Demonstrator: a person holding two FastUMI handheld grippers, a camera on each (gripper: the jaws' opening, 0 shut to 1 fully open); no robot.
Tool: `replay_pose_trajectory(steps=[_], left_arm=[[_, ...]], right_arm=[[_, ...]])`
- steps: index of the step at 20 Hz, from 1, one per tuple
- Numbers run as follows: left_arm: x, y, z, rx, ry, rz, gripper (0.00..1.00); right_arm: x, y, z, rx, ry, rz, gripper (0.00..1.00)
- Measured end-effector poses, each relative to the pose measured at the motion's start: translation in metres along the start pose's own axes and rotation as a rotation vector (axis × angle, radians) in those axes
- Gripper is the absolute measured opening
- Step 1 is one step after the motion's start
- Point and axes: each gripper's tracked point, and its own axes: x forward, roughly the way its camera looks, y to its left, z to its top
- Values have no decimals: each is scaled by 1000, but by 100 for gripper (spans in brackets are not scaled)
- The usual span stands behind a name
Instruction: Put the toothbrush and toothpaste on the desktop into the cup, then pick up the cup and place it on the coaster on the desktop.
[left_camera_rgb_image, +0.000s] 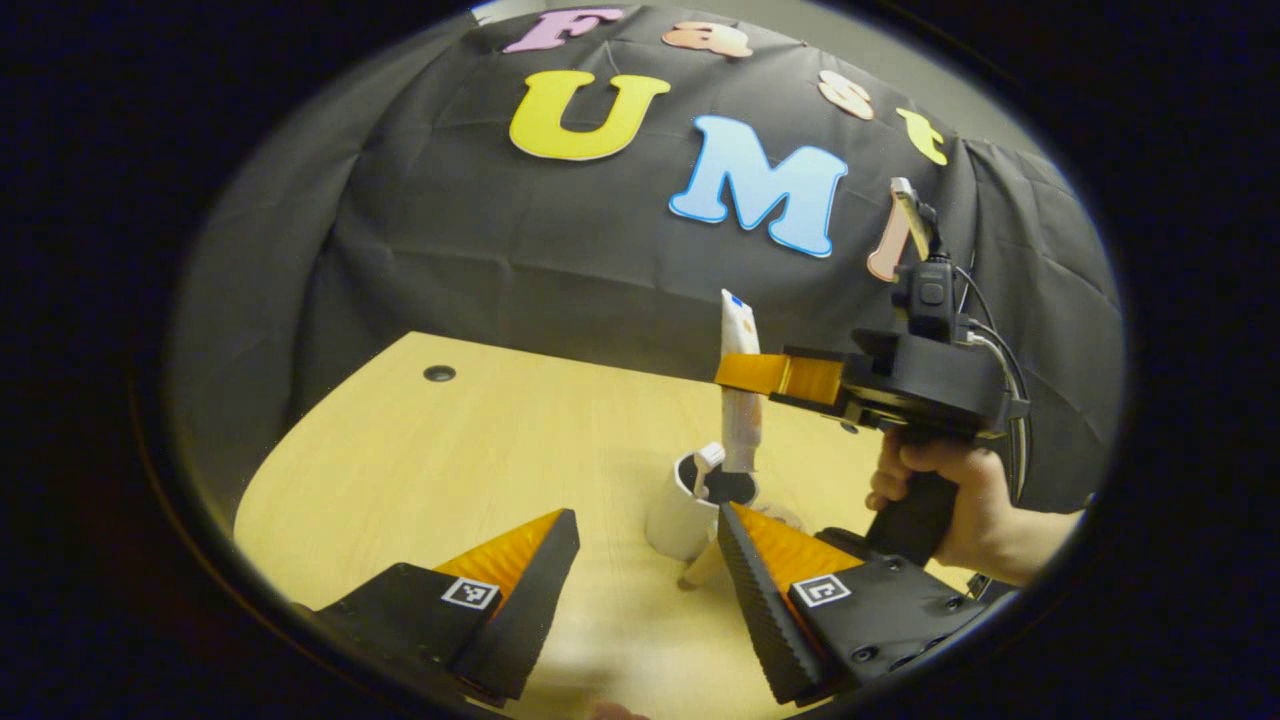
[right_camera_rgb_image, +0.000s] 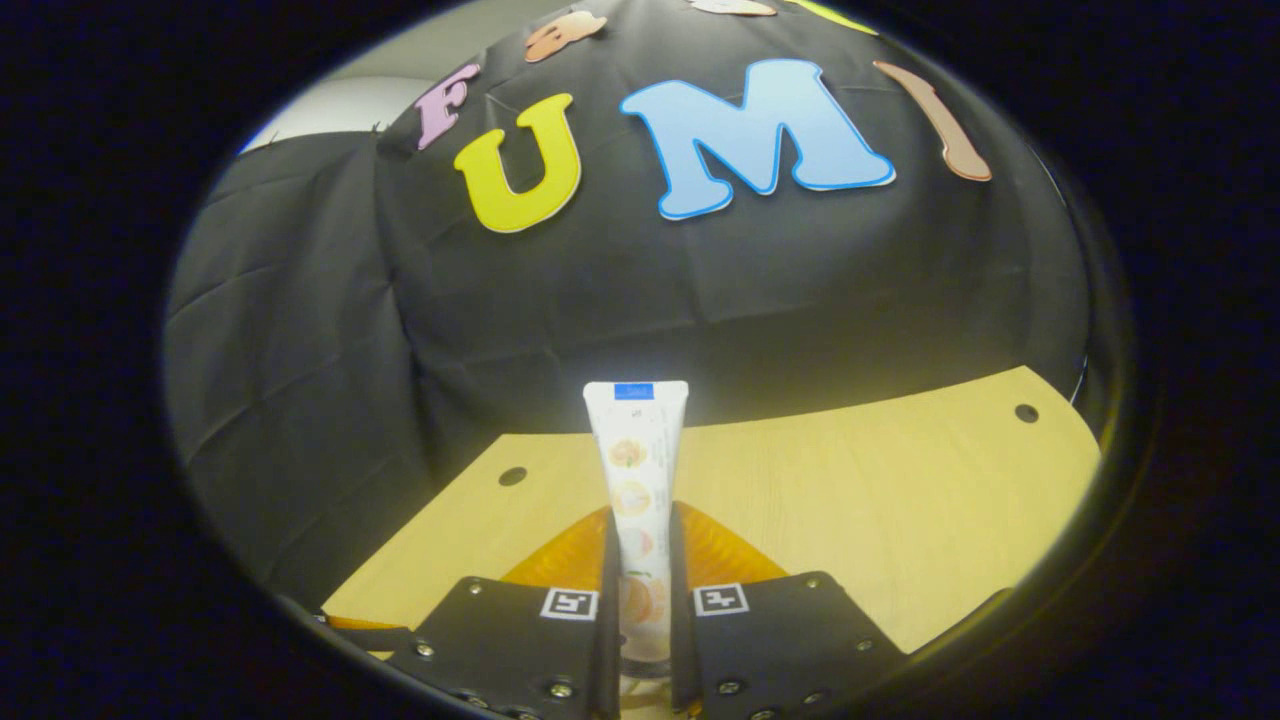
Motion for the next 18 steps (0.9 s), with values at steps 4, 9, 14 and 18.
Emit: replay_pose_trajectory(steps=[4, 9, 14, 18], left_arm=[[-2, 8, -5, -2, 10, 17, 91], [-3, 7, -7, 9, 14, 8, 95], [-4, 8, -10, 10, 20, 5, 95], [-4, 8, -9, 5, 18, 5, 95]], right_arm=[[12, 7, -10, -43, -15, 23, 20], [8, 15, -23, -105, -46, 28, 25], [-5, 18, -18, -120, -51, 47, 36], [-14, 19, -22, -108, -22, 53, 48]])
